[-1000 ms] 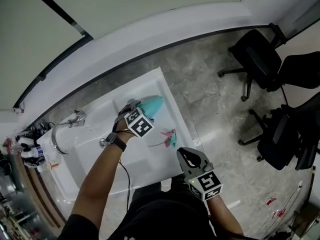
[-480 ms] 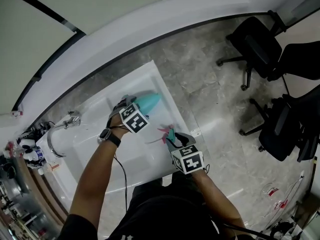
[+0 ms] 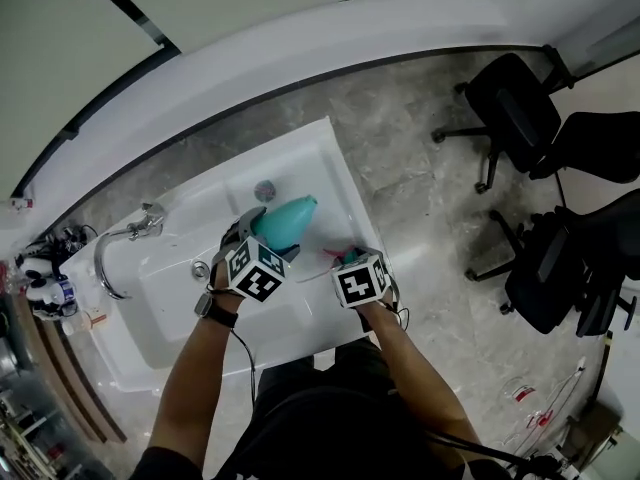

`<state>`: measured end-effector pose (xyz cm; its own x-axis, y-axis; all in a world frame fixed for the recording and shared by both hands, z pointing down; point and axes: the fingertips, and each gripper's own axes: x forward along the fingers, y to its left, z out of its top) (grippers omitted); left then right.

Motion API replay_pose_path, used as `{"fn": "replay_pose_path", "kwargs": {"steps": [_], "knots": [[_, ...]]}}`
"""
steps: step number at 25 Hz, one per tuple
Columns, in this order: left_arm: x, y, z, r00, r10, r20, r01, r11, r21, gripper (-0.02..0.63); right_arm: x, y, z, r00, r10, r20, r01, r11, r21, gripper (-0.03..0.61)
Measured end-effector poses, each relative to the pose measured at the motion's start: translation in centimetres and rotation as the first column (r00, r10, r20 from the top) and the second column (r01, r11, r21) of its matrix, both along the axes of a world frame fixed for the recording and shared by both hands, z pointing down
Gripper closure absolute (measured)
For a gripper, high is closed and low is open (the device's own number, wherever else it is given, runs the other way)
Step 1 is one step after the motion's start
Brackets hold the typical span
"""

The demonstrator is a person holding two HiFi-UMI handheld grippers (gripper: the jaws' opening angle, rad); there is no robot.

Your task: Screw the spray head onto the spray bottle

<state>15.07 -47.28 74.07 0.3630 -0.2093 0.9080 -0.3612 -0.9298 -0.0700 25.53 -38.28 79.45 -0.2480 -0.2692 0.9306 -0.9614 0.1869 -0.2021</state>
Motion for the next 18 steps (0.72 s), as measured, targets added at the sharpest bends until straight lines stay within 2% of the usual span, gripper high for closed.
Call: {"fn": "replay_pose_path", "kwargs": {"steps": [5, 6, 8, 10, 11, 13, 15, 18], "knots": [[-2.0, 2.4, -1.9, 0.989, -0.074, -0.13, 0.071, 0.997, -0.023, 0.187, 0.2, 1.5, -0.4, 0.998, -0.036, 0.051, 0.038, 0.998, -0.042, 0.424], [-2.2, 3.0, -2.6, 0.982, -0.079, -0.169, 0.076, 0.997, -0.024, 0.187, 0.6, 1.6, -1.6, 0.997, -0.035, 0.074, 0.036, 0.999, -0.012, 0.423], [-2.6, 4.2, -4.6, 0.965, -0.07, -0.252, 0.067, 0.998, -0.018, 0.187, 1.7, 0.7, -7.3, 0.994, -0.047, 0.097, 0.035, 0.993, 0.115, 0.423], [-3.1, 5.7, -7.0, 0.946, -0.047, -0.322, 0.049, 0.999, -0.001, 0.187, 3.3, -1.3, -16.6, 0.995, -0.076, 0.061, 0.056, 0.957, 0.283, 0.423], [-3.2, 6.3, -8.4, 0.933, -0.036, -0.357, 0.042, 0.999, 0.011, 0.187, 4.3, -2.3, -21.1, 0.995, -0.095, 0.028, 0.078, 0.923, 0.376, 0.423], [-2.8, 7.1, -11.4, 0.905, -0.021, -0.426, 0.041, 0.998, 0.038, 0.187, 6.4, -4.0, -29.0, 0.99, -0.125, -0.059, 0.137, 0.82, 0.556, 0.423], [-2.5, 8.0, -14.4, 0.879, -0.007, -0.477, 0.043, 0.997, 0.064, 0.187, 7.2, -5.3, -36.4, 0.974, -0.135, -0.183, 0.225, 0.685, 0.693, 0.423], [-1.9, 9.3, -18.8, 0.851, 0.04, -0.524, 0.032, 0.991, 0.128, 0.187, 5.7, -6.2, -45.4, 0.918, -0.109, -0.381, 0.383, 0.49, 0.783, 0.423]]}}
